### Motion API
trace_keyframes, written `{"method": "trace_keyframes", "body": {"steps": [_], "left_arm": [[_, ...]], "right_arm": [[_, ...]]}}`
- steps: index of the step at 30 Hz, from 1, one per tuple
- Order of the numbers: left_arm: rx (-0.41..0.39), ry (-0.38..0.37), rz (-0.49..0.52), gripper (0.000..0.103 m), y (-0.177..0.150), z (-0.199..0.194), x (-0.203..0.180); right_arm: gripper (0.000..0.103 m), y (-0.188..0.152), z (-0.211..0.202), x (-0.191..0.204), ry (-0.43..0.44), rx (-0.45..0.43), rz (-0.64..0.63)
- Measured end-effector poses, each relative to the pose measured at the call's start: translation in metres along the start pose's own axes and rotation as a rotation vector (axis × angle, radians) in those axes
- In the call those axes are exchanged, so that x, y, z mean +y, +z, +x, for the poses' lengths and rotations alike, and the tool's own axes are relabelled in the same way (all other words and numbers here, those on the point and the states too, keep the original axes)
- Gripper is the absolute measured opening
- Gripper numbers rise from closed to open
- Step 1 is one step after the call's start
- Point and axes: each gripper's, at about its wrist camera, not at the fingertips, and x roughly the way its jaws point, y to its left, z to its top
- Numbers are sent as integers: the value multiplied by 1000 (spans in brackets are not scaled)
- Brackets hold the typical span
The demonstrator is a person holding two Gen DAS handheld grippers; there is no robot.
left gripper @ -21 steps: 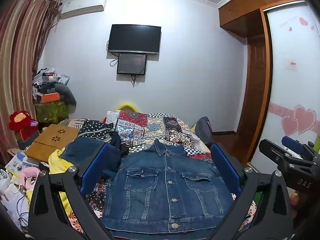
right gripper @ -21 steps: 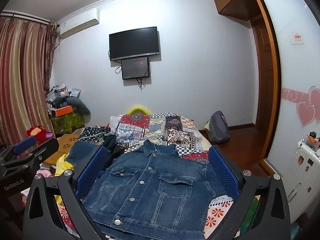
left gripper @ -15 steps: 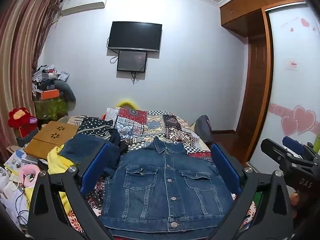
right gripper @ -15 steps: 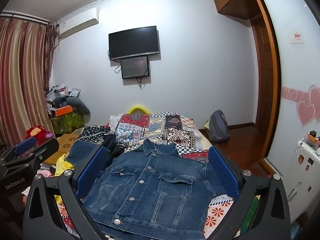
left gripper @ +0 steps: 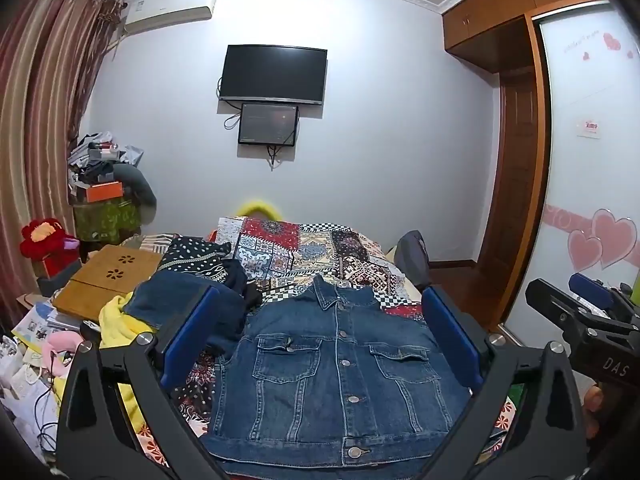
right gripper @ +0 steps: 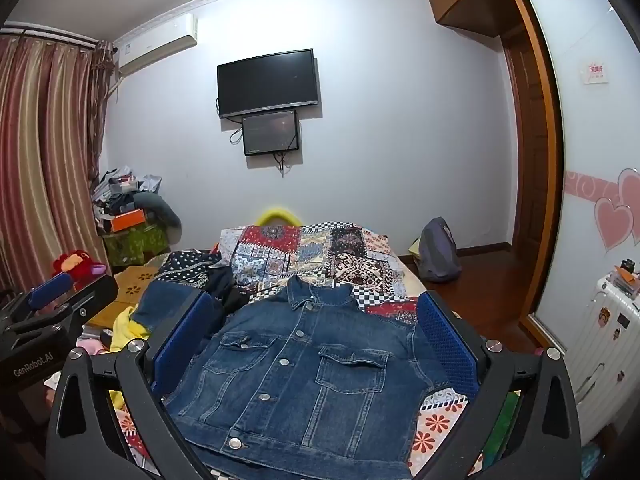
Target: Fold large clothes
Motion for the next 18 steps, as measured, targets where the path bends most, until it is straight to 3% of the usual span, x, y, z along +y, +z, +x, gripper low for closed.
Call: {"method": "trace_keyframes", "body": {"steps": [18], "left_arm": [[-9,2,-5,101,2,0,1]], "right_arm": [[101,1,-1,2,0,-3,-2]]}}
